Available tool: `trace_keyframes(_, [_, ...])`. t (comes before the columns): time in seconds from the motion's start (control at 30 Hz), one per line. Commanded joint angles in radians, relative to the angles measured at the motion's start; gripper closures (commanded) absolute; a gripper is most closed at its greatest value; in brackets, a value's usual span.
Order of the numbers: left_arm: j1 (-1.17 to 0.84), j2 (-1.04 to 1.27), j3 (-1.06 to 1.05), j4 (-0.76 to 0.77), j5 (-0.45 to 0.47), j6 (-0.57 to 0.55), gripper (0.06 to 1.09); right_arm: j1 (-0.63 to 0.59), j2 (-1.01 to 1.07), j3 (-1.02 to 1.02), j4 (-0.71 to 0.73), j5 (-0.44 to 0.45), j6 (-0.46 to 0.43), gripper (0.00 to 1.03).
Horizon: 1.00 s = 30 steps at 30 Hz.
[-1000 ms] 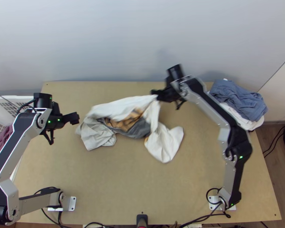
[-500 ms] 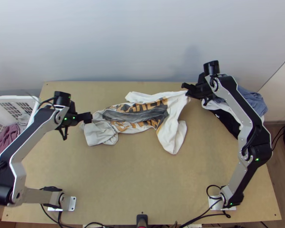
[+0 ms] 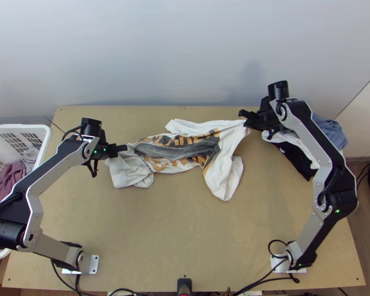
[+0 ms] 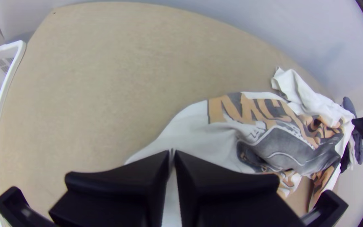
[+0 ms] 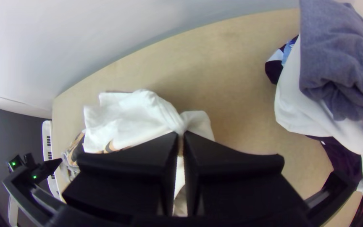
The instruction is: Fold the t-shirt
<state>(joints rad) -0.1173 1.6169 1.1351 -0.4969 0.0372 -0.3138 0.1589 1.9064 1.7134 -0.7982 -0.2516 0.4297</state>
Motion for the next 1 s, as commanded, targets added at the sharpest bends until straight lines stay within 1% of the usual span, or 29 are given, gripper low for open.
trace_keyframes(0.0, [-0.005,0.009,0.008,0.012,-0.002,0.013,1.04,-0.002,-0.029,0.005,0.001,0.000,0.009,1.00])
trace_keyframes(0.1, [0.031,-0.037,0.066,-0.043,0.000,0.012,1.04,-0.004,-0.056,0.028,0.001,0.020,0.011,1.00])
trace_keyframes(0.3, [0.139,-0.135,0.281,-0.163,0.004,0.010,1.04,-0.004,-0.115,0.118,-0.001,0.077,0.011,1.00])
trace_keyframes(0.43, [0.211,-0.153,0.463,-0.230,0.010,0.005,1.04,-0.001,-0.155,0.186,-0.009,0.143,0.003,1.00])
trace_keyframes(0.53, [0.255,-0.167,0.581,-0.238,0.010,-0.019,1.04,0.001,-0.191,0.227,-0.022,0.186,-0.003,1.00])
trace_keyframes(0.7, [0.278,-0.209,0.749,-0.249,0.015,-0.024,1.04,0.041,-0.294,0.239,-0.022,0.316,-0.091,1.00])
trace_keyframes(0.83, [0.280,-0.276,0.815,-0.250,0.070,-0.022,1.05,0.085,-0.389,0.238,-0.016,0.410,-0.167,1.00])
trace_keyframes(0.97, [0.280,-0.361,0.848,-0.281,0.116,-0.019,1.05,0.114,-0.478,0.244,-0.012,0.459,-0.207,1.00])
